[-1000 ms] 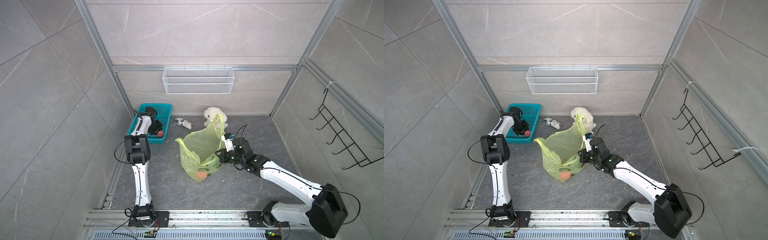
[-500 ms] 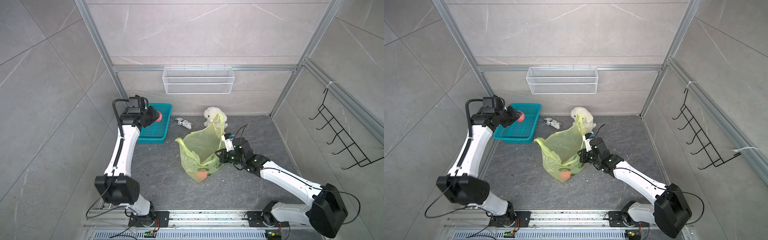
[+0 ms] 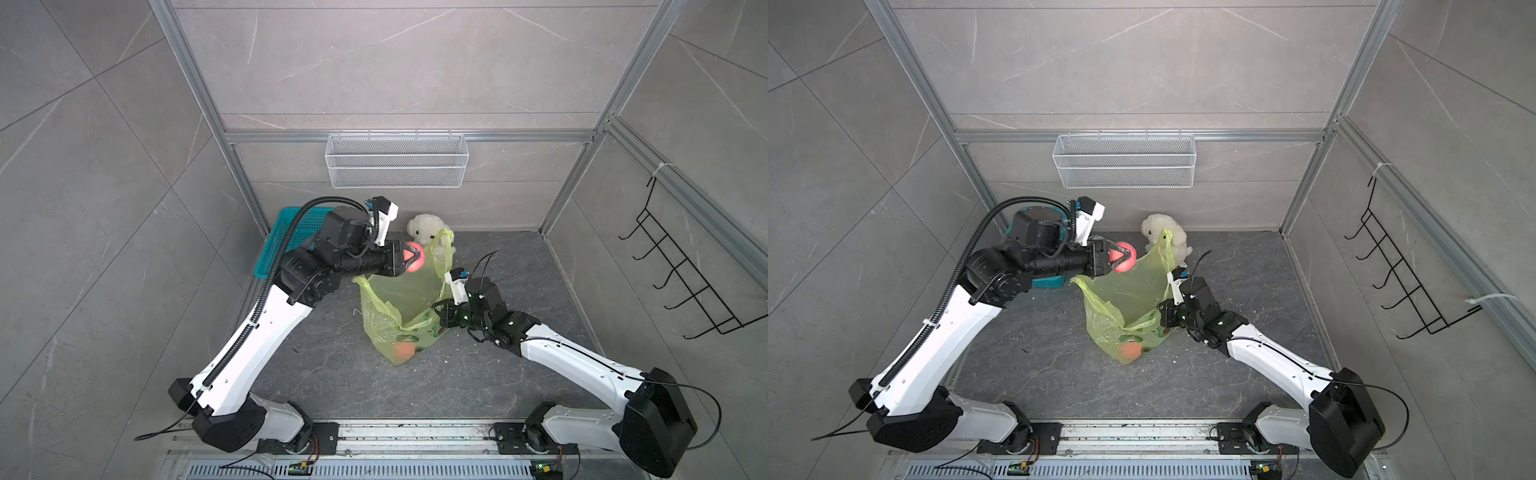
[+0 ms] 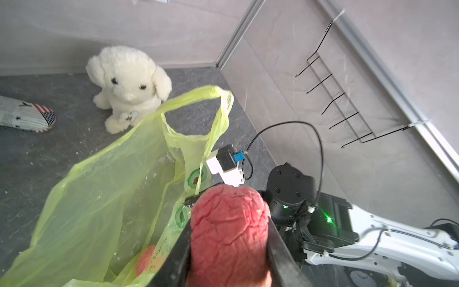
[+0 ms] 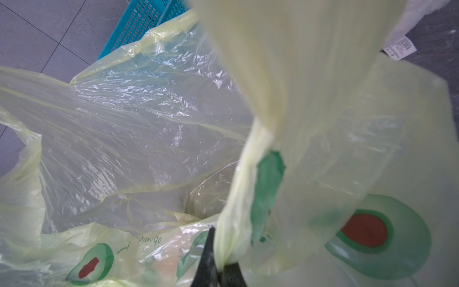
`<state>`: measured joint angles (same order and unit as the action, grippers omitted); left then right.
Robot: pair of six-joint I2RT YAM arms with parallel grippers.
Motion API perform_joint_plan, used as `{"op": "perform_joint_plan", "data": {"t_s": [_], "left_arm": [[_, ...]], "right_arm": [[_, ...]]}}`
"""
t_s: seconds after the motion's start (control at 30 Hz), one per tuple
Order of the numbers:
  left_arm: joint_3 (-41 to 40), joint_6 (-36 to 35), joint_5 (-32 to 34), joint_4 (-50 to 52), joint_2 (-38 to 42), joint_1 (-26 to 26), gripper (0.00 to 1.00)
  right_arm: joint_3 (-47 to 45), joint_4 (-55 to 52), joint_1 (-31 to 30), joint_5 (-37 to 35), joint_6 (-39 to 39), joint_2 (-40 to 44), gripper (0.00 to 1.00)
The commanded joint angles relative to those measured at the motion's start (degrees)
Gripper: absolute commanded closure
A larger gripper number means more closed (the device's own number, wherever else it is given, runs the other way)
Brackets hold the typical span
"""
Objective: Place the peach into a plastic bag & tie a knot
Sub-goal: Place the peach in the plastic bag, then adjust the plastic bag at the center of the board.
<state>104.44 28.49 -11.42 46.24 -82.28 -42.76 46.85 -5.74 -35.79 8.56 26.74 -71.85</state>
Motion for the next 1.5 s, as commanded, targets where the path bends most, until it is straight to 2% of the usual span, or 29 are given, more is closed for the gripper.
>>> {"op": "perform_joint_plan", "data": {"t_s": [0.0,0.13,0.27,0.3,0.37,0.47,0.6,0.67,0.83,0.97,1.07,1.23,1.37,1.47], "left_arm": [[0.69,4.70,8.99,3.73,-4.45,-2.02,0.87],[2.23,9.25,15.15,2.98,-9.90,-3.97,0.87],[5.42,11.86,19.87,7.44,-16.24,-3.99,0.80],[5.95,12.26,20.57,8.39,-17.58,-4.01,0.75],[6.08,12.56,20.55,9.04,-19.14,-4.04,0.60],[5.99,12.56,20.34,9.09,-19.92,-3.99,0.46],[6.51,11.68,20.57,9.46,-18.73,-4.00,0.19],[6.39,11.31,20.77,9.25,-16.91,-3.95,0.12],[6.65,9.88,18.09,9.11,-9.73,-3.95,0.06],[5.89,10.48,17.65,12.49,-1.99,-3.97,0.03],[1.83,11.01,16.41,14.10,5.25,-3.99,0.00],[-9.23,9.66,16.02,14.32,16.84,-3.99,0.00],[-23.74,11.23,7.89,2.30,23.61,-3.99,0.00],[-31.70,13.20,8.11,-4.66,26.42,-4.04,0.00]], "right_arm": [[-0.88,1.73,-0.42,-1.00,-0.97,2.13,1.00],[-1.39,2.14,-0.42,-1.00,-0.90,3.16,1.00],[-1.74,2.48,-0.42,-1.01,-0.59,3.79,1.00],[-1.78,2.57,-0.42,-1.04,-0.56,3.82,1.00],[-2.00,2.80,-0.44,-1.18,-0.50,3.94,1.00],[-1.92,2.75,-0.42,-1.30,-0.49,3.83,1.00],[-2.00,2.92,-0.48,-1.35,-0.46,3.74,1.00],[-2.01,2.84,-0.51,-1.71,-0.42,3.74,1.00],[-1.50,1.00,-0.51,-4.81,0.39,4.14,1.00],[1.14,-5.20,-0.51,-10.16,5.14,3.65,1.00],[5.09,-11.72,-0.50,-12.05,9.38,1.87,1.00],[8.19,-15.95,-0.84,-11.92,13.39,-0.53,1.00],[9.21,-16.87,-2.17,-10.57,16.57,-1.08,1.00],[10.79,-18.89,-4.18,-12.00,18.36,-1.33,1.00]]}}
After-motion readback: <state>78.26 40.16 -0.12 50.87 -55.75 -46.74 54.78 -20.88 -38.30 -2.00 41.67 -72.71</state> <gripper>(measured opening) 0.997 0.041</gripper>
